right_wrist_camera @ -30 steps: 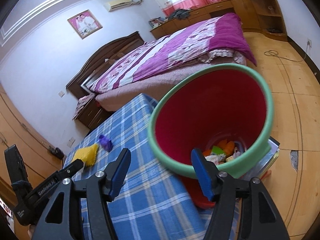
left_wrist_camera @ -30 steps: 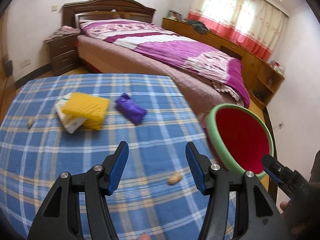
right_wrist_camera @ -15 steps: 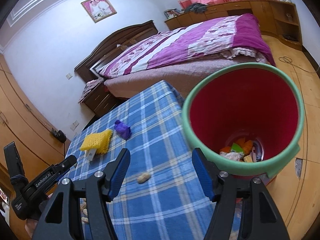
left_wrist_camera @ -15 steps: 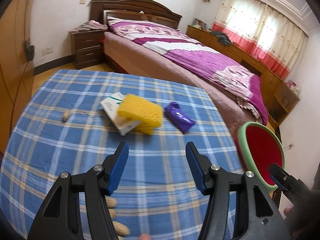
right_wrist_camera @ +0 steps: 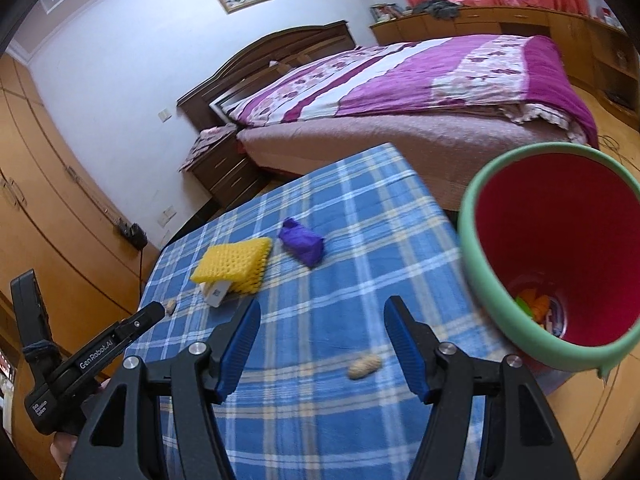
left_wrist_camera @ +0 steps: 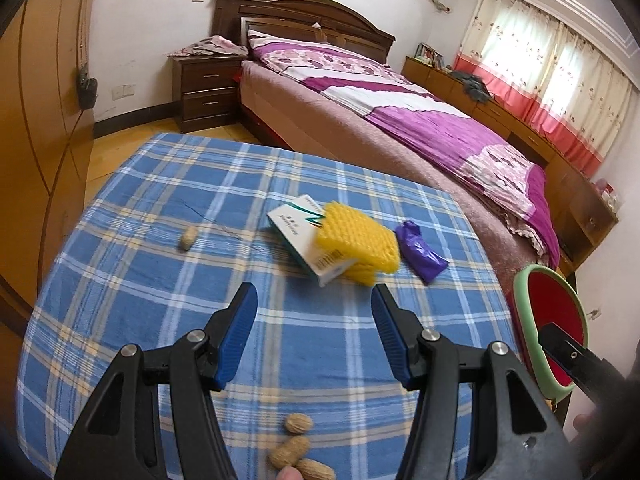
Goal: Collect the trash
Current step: 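Move both open tools back over the table toward the remaining trash, then grasp the yellow foam net sleeve with the right tool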
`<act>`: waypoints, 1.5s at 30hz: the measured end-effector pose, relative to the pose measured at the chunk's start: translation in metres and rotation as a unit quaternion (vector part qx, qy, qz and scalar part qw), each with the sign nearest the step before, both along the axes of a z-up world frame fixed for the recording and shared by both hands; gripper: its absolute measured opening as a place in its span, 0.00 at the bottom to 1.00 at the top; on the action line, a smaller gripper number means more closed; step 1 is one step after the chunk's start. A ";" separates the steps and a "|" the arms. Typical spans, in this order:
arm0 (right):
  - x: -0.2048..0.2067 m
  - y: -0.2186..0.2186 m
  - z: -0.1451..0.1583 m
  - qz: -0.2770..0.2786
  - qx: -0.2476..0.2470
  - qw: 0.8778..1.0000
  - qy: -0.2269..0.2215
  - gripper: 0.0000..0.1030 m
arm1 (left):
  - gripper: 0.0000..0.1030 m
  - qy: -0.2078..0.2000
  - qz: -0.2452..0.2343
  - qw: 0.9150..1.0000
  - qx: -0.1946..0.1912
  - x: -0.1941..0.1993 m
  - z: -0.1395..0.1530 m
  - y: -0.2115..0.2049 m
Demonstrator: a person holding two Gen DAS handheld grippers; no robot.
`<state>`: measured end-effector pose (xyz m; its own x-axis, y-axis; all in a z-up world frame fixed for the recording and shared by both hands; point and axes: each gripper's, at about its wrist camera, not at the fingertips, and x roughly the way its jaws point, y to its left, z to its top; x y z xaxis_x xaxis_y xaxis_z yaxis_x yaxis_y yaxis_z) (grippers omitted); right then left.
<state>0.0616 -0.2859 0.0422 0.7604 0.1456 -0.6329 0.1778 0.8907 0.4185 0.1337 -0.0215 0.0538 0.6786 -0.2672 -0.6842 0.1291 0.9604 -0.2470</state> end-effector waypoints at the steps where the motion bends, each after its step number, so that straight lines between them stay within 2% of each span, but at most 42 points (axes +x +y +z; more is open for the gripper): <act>1: 0.004 0.004 0.000 0.004 -0.001 1.000 0.001 0.65 | 0.58 0.000 0.003 1.000 -0.001 0.002 -0.001 0.002; 17: 0.068 0.048 -0.006 0.048 -0.005 0.999 0.021 0.65 | 0.58 0.018 0.051 0.999 -0.008 0.033 -0.023 0.047; 26: 0.121 0.076 -0.020 0.102 -0.011 0.994 0.048 0.70 | 0.58 0.026 0.066 0.997 -0.013 0.043 -0.030 0.056; 35: 0.160 0.092 -0.039 0.116 -0.018 0.991 0.067 0.70 | 0.58 0.037 0.068 0.997 -0.009 0.048 -0.037 0.060; 39: 0.165 0.096 -0.048 0.127 -0.005 0.989 0.079 0.48 | 0.58 0.038 0.064 0.997 -0.009 0.045 -0.037 0.061; 40: 0.164 0.096 -0.048 0.129 -0.002 0.989 0.076 0.39 | 0.58 0.038 0.063 0.997 -0.010 0.044 -0.036 0.062; 41: 0.162 0.097 -0.047 0.131 -0.001 0.989 0.072 0.35 | 0.58 0.038 0.062 0.997 -0.012 0.042 -0.035 0.062; 43: 0.157 0.100 -0.042 0.133 -0.007 0.989 0.064 0.20 | 0.58 0.037 0.062 0.997 -0.014 0.039 -0.034 0.063; 45: 0.150 0.103 -0.037 0.137 -0.014 0.989 0.055 0.15 | 0.58 0.035 0.063 0.997 -0.015 0.035 -0.031 0.065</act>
